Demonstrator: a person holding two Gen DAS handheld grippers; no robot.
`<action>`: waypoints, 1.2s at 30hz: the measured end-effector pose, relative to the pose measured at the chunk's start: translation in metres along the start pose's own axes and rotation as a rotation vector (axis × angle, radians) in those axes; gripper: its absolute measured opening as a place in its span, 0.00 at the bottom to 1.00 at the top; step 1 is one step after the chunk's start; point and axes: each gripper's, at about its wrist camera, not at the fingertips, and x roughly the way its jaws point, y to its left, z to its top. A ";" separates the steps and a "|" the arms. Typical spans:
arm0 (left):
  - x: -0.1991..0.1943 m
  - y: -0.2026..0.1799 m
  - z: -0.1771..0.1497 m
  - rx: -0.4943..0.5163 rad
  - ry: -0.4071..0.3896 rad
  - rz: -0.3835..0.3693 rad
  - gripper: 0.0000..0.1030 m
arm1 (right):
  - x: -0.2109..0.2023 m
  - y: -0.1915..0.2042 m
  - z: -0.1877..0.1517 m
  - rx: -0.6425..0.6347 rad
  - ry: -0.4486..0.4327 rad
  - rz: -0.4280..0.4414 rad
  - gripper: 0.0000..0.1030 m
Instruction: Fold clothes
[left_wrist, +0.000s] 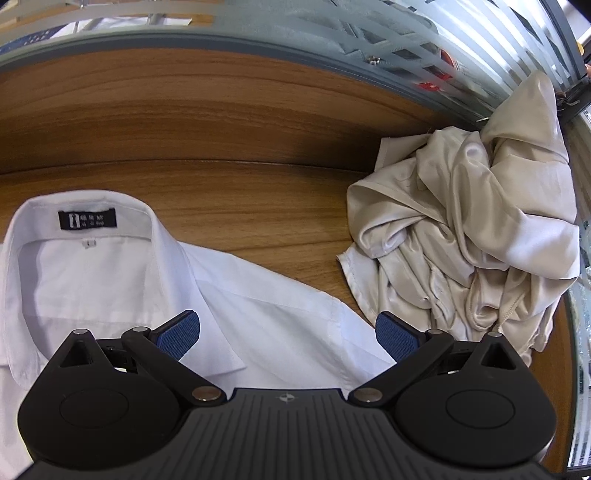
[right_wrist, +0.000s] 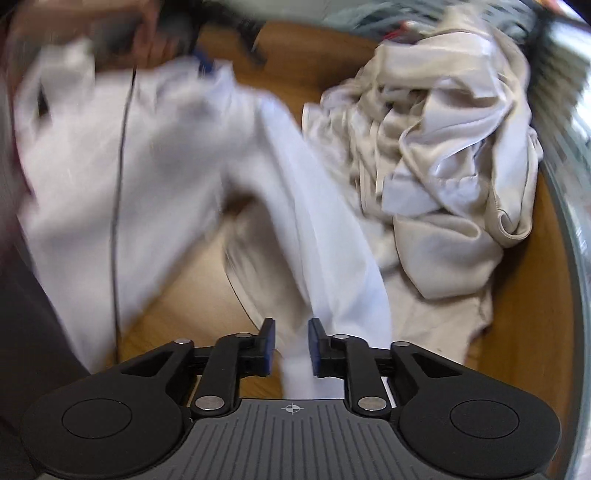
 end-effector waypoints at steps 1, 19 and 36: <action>0.001 0.002 -0.001 0.002 -0.001 0.004 0.99 | -0.006 -0.007 0.007 0.047 -0.031 0.025 0.26; 0.021 0.019 -0.016 0.171 -0.025 0.031 0.91 | 0.123 -0.046 0.139 0.396 -0.079 0.139 0.26; 0.032 0.014 -0.021 0.256 -0.041 0.034 0.88 | 0.196 -0.035 0.164 0.308 0.051 0.298 0.31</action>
